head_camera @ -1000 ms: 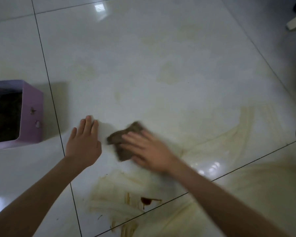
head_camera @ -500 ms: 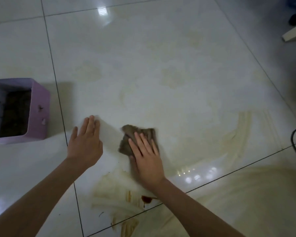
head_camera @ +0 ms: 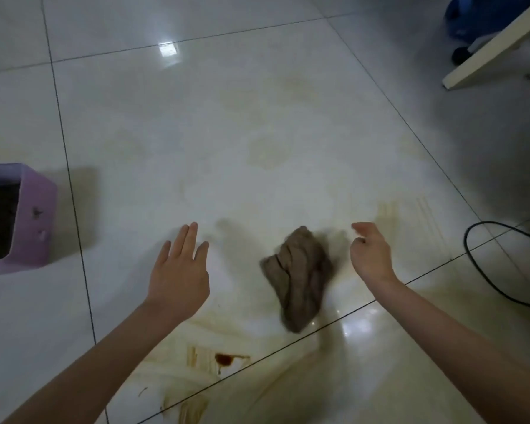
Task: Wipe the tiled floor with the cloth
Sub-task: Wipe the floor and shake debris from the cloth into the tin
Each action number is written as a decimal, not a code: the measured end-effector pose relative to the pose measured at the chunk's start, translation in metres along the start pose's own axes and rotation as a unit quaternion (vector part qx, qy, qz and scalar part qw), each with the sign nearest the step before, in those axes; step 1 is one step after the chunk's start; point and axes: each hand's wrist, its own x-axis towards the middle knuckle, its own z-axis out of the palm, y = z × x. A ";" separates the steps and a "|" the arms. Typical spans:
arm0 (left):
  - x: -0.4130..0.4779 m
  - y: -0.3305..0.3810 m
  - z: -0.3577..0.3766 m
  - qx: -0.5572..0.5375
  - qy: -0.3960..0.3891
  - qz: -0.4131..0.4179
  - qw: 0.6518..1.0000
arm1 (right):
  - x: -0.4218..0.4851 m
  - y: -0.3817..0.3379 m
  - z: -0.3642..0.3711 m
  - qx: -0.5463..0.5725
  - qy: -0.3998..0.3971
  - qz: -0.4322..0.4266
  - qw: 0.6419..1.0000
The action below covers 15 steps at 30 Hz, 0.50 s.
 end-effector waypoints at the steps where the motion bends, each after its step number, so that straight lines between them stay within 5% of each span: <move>1: 0.001 0.003 0.000 0.004 0.000 0.005 1.000 | -0.002 0.005 0.000 -0.087 0.047 -0.091 0.991; 4: 0.009 0.009 0.001 0.013 -0.003 0.016 1.000 | -0.022 0.025 0.032 -0.286 -0.010 -0.367 0.885; 6: 0.015 0.012 0.003 0.021 -0.005 0.018 1.000 | -0.033 0.035 0.059 -0.393 -0.094 -0.385 0.830; 9: 0.022 0.019 0.007 0.023 -0.001 0.023 0.999 | -0.038 0.048 0.083 -0.414 -0.101 -0.314 0.848; 15: 0.057 0.049 0.014 -0.023 0.044 0.033 0.998 | 0.010 0.073 0.048 -0.347 -0.065 -0.436 0.828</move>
